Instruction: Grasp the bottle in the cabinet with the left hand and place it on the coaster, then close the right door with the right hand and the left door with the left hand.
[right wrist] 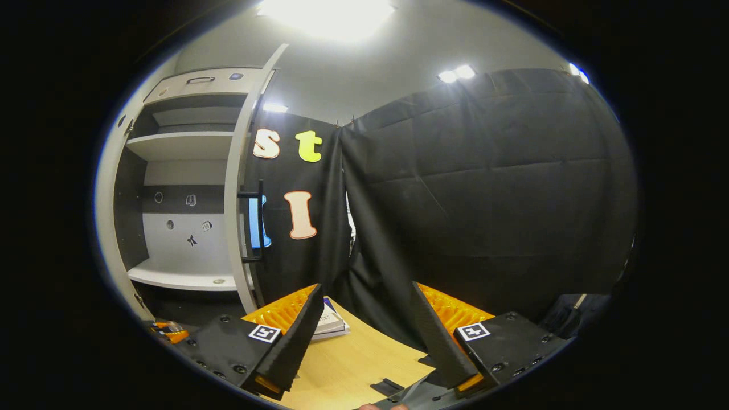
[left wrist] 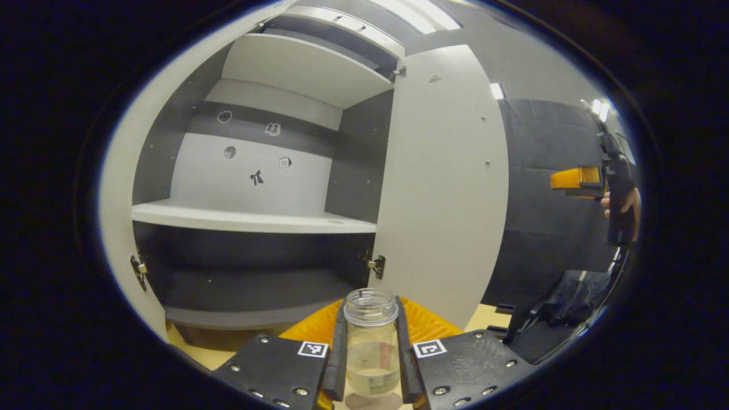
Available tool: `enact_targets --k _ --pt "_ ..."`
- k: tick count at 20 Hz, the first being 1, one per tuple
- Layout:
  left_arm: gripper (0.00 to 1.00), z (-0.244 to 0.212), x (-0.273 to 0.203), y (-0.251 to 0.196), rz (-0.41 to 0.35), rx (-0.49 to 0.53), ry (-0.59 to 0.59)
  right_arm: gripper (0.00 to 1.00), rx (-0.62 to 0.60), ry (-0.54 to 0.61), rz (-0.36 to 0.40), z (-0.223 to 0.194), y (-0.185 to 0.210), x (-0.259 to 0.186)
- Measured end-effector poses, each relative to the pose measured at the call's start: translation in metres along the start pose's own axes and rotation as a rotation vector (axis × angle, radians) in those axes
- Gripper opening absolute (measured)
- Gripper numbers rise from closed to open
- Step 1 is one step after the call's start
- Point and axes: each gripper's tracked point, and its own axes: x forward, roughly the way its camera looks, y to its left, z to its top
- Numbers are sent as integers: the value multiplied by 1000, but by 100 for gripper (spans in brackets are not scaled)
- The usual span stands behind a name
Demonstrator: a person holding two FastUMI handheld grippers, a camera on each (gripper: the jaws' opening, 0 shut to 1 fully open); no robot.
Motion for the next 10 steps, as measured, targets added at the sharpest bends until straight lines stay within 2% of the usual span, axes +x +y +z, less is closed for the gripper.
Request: enact_targets --k 1,3,4,6,7,8,9,10 --pt "46 -5 2 -1 -3 -12 22 97 11 8 -7 0 -1 -2" --pt "47 -8 4 -6 -10 -28 40 97 16 21 -27 -1 -6 -7" --pt "31 -7 4 -6 -14 -25 43 97 12 26 -38 -1 -9 -9" --pt "31 -25 8 -10 -23 15 62 97 8 38 -55 -2 -14 -14" --pt "40 -33 12 -12 -34 43 72 97 8 46 -64 -4 -18 -16" --pt "40 -41 12 -14 -47 62 85 97 10 55 -73 -6 -21 -19" --pt "33 -46 13 -17 -59 75 91 97 14 61 -82 -8 -24 -21" --pt "33 -49 12 -19 -67 89 93 96 16 67 -90 -9 -26 -23"
